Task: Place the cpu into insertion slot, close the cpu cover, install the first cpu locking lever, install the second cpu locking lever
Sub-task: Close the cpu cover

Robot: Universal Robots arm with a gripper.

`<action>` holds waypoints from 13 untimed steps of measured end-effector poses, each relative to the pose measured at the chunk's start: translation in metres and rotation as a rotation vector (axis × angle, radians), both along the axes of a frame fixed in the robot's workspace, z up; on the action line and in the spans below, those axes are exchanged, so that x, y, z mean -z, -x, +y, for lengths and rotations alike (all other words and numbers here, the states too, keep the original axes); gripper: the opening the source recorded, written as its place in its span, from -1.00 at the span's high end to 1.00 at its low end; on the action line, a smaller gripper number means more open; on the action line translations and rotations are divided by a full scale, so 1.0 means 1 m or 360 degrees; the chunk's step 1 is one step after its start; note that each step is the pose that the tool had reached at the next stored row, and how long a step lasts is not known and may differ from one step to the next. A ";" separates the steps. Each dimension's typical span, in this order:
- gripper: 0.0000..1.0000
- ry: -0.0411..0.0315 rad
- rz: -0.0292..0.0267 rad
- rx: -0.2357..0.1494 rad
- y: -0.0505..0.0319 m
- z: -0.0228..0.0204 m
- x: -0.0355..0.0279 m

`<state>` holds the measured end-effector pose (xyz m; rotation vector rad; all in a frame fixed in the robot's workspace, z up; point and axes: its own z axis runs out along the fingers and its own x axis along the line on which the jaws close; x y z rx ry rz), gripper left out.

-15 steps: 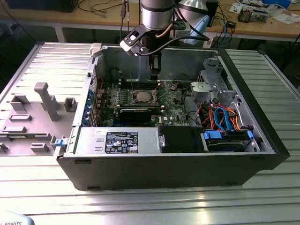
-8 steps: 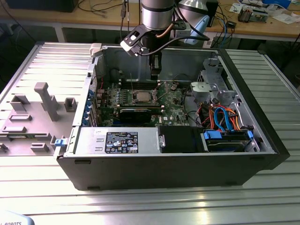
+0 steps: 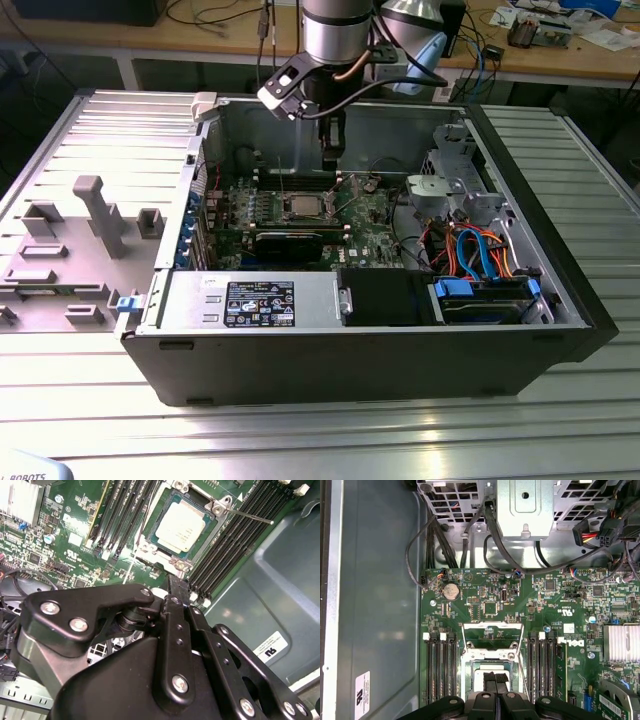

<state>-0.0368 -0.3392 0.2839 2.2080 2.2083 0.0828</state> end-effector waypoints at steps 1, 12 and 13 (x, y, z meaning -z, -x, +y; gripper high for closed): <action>0.79 0.0000 0.00002 0.0000 -0.0017 0.0000 0.0008; 0.79 0.0000 0.00000 0.0000 -0.0133 0.0000 0.0077; 0.79 0.0000 0.00000 0.0000 -0.0135 0.0000 0.0077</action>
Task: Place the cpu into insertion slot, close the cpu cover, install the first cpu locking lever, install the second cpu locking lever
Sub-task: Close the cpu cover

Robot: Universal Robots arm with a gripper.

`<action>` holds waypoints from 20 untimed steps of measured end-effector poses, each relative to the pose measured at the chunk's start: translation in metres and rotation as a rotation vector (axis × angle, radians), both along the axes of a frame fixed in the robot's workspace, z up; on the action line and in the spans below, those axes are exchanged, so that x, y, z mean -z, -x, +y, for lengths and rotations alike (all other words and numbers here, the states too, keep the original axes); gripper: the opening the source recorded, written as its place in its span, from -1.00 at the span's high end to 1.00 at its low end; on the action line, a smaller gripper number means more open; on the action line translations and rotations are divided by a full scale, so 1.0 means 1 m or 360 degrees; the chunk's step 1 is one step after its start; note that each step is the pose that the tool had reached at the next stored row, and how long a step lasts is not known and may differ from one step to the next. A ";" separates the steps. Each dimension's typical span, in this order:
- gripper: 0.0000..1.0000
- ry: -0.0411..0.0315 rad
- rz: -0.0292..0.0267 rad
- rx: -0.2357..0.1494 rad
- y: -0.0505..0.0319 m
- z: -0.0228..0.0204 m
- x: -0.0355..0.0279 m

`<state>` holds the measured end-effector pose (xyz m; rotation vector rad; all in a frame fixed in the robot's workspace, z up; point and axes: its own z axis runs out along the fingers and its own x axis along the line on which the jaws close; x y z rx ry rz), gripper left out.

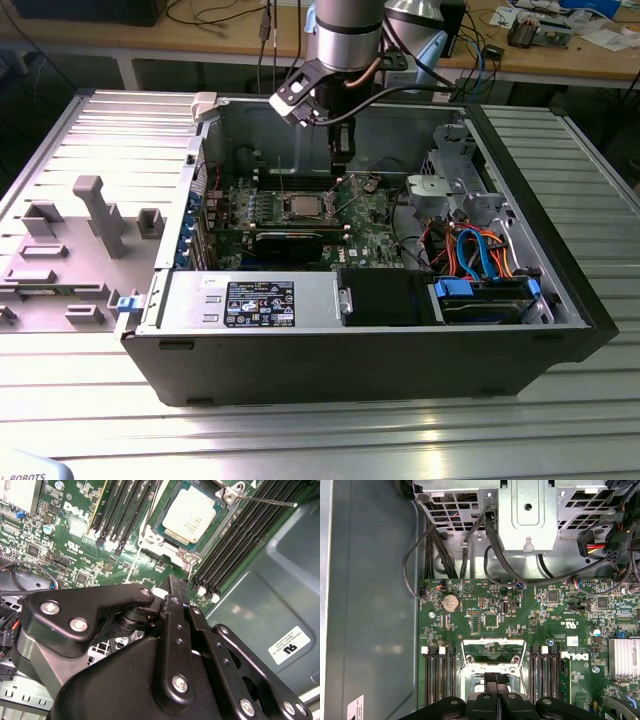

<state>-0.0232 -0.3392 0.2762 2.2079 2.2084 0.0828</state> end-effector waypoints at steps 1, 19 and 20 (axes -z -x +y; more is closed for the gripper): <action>0.79 0.0000 0.00001 0.0000 -0.0002 0.0000 0.0000; 0.79 0.0000 0.00001 0.0000 -0.0036 0.0000 -0.0001; 0.79 0.0000 0.00001 0.0000 -0.0037 0.0000 -0.0001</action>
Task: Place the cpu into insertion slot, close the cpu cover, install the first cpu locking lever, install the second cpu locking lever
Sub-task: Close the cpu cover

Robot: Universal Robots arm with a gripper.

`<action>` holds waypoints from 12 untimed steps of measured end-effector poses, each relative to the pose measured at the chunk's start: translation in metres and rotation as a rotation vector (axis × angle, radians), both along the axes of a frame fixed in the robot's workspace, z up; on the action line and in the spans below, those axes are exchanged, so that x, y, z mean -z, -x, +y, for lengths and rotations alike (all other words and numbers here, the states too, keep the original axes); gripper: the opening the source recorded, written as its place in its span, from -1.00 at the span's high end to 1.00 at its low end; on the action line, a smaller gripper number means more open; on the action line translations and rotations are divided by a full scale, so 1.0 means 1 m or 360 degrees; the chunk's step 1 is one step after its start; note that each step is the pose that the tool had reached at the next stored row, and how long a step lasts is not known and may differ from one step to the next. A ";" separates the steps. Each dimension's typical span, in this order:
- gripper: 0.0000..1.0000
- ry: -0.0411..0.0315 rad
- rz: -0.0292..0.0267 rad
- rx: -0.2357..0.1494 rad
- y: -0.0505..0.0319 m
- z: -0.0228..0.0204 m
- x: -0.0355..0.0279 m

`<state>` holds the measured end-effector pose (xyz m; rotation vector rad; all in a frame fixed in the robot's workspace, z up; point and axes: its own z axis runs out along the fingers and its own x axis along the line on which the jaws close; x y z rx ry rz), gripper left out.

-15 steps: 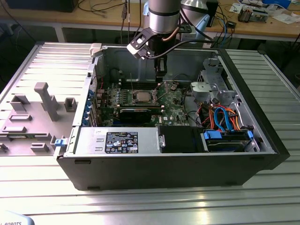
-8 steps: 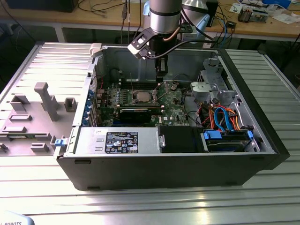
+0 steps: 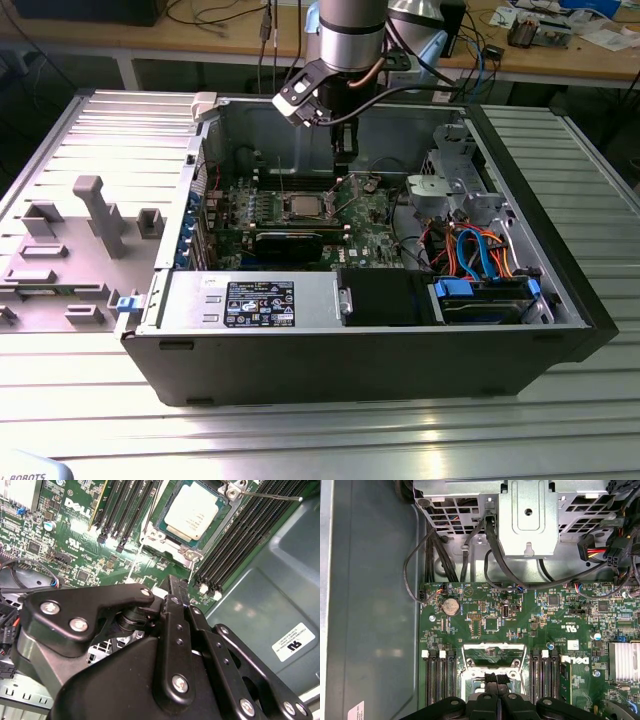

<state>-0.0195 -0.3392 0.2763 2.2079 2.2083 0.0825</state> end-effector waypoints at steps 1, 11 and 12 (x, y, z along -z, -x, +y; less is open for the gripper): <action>0.79 0.0000 -0.00001 0.0000 -0.0006 0.0000 0.0000; 0.79 0.0000 -0.00001 0.0000 -0.0072 0.0000 0.0000; 0.79 0.0000 0.00000 0.0000 -0.0073 0.0000 0.0000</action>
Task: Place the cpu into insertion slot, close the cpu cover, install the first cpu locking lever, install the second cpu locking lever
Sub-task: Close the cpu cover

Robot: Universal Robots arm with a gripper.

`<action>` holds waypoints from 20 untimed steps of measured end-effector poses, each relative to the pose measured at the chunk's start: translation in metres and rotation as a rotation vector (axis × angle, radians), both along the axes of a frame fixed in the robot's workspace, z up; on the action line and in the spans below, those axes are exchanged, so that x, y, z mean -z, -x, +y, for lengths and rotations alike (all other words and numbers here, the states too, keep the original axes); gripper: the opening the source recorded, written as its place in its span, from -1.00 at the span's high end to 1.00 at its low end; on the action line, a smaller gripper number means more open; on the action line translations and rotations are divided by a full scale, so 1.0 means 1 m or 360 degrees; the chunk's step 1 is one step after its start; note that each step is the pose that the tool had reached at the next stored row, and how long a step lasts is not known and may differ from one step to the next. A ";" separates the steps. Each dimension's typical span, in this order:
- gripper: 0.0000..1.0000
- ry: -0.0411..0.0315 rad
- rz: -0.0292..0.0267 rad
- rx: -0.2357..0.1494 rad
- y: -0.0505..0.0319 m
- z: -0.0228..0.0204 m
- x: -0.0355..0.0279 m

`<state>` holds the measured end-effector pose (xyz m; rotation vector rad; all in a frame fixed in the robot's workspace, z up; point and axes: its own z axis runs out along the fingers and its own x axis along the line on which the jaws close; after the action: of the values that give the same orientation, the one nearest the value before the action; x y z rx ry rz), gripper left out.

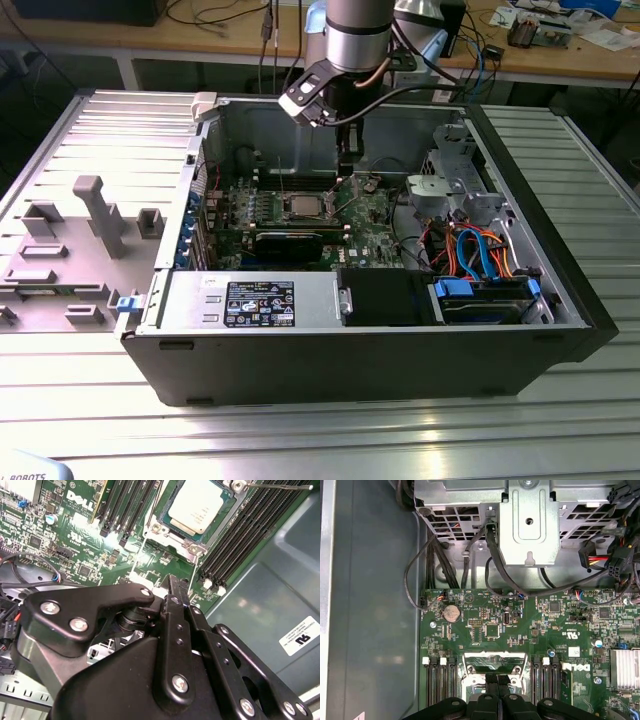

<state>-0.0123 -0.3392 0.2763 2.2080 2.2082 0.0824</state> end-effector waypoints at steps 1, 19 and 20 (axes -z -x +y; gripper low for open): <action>0.79 0.0000 0.00000 0.0000 0.0000 0.0000 0.0000; 0.79 -0.0001 0.00000 0.0000 -0.0097 0.0000 0.0000; 0.79 -0.0001 0.00000 0.0000 -0.0102 0.0000 0.0000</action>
<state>-0.0020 -0.3392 0.2762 2.2081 2.2085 0.0830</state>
